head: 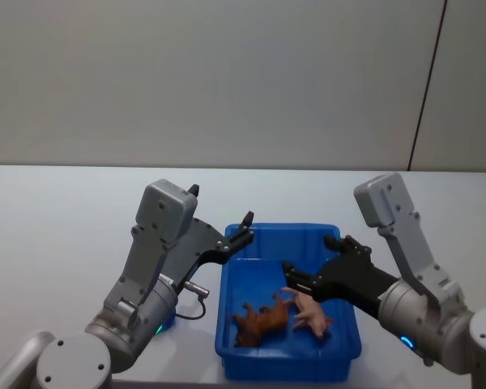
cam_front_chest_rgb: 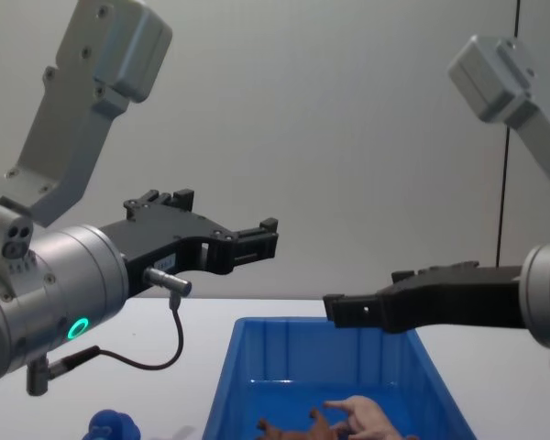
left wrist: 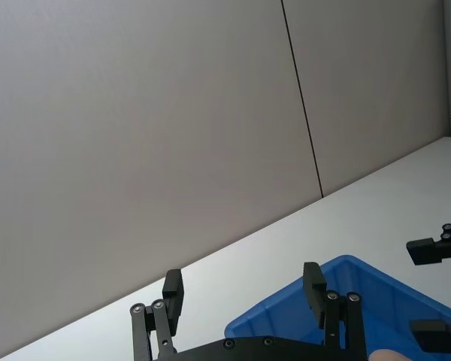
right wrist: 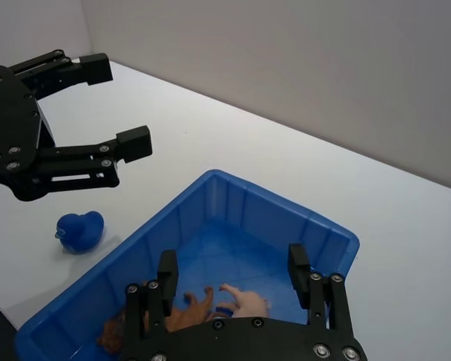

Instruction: Pick up the two dolls from the table and place them into the box.

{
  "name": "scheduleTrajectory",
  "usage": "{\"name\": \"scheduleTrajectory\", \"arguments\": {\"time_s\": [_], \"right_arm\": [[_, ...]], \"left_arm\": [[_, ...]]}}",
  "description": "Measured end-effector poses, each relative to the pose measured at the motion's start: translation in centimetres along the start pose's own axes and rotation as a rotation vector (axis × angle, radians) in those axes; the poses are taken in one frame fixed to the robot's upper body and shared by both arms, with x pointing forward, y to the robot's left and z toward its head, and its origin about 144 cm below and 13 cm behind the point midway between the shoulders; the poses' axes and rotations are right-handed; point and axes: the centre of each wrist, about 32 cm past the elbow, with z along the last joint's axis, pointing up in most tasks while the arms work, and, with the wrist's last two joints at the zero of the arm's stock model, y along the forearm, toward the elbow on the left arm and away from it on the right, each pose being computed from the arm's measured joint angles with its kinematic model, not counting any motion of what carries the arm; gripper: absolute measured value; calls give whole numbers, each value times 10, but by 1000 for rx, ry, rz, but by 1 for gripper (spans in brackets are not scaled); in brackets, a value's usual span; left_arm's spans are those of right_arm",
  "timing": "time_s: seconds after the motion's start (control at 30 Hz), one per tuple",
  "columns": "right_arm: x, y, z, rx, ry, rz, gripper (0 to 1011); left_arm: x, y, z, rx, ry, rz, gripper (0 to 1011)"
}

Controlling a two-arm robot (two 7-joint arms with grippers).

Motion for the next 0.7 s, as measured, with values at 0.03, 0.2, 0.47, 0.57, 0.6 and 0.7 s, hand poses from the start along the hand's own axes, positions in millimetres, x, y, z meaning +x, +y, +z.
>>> {"name": "scheduleTrajectory", "arguments": {"time_s": [0.03,0.2,0.47,0.57,0.6,0.7], "right_arm": [[0,0,0,4,-1,-1,865],[9,-3,-2,25,-12,-18,989],[30,-11,-11,54,-38,-40,1001],[39,-15,-16,57,-49,-46,1001],[43,-17,-19,59,-54,-47,1001],[52,-20,-24,59,-63,-52,1001]], "left_arm": [[0,0,0,0,0,0,1001],[0,0,0,0,0,0,1001],[0,0,0,0,0,0,1001],[0,0,0,0,0,0,1001],[0,0,0,0,0,0,1001],[0,0,0,0,0,0,1001]]}}
